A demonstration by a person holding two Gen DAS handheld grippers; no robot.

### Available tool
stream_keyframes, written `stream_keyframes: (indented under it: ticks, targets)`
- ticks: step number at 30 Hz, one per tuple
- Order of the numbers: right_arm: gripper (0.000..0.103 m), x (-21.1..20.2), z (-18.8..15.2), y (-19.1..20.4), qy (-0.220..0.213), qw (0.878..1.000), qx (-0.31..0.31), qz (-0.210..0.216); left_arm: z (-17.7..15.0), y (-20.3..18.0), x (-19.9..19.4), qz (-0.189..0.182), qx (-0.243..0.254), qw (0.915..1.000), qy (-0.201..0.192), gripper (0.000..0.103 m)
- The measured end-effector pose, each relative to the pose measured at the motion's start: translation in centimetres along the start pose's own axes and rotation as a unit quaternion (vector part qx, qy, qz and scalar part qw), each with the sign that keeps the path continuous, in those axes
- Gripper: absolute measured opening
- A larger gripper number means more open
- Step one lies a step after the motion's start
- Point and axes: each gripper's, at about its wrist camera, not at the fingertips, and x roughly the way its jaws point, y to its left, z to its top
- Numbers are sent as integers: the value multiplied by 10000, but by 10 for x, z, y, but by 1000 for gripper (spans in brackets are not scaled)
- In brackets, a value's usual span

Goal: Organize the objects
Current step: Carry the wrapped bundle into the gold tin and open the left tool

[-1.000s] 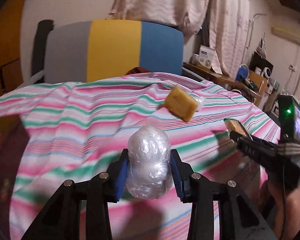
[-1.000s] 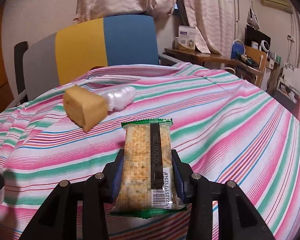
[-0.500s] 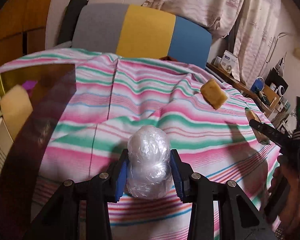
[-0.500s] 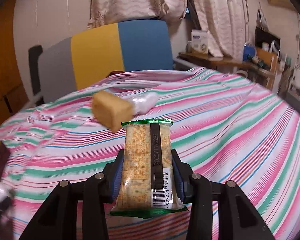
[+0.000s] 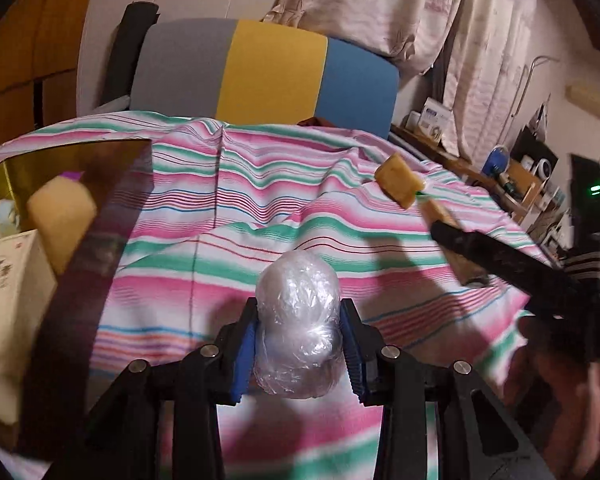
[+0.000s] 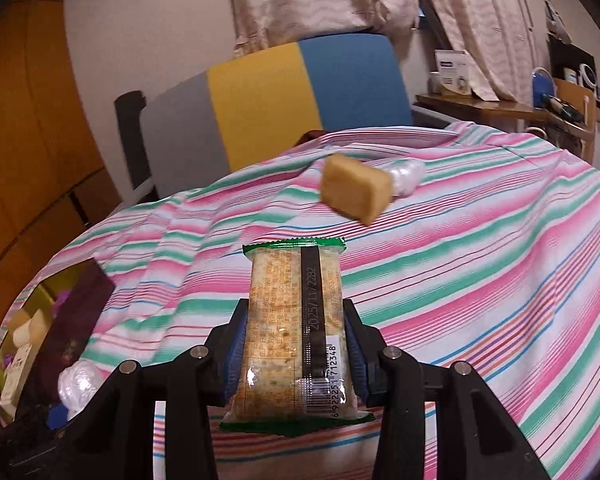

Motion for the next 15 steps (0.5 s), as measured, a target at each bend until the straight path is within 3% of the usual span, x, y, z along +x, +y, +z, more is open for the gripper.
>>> stream_keyframes:
  ticks: [8, 15]
  targets:
    - [43, 4, -14, 31, 166, 9994, -106, 273, 3, 15, -55, -22, 69, 9991, -425, 39]
    - [43, 2, -24, 52, 311, 9981, -93, 524, 24, 61, -86, 170, -508, 9964, -664, 39]
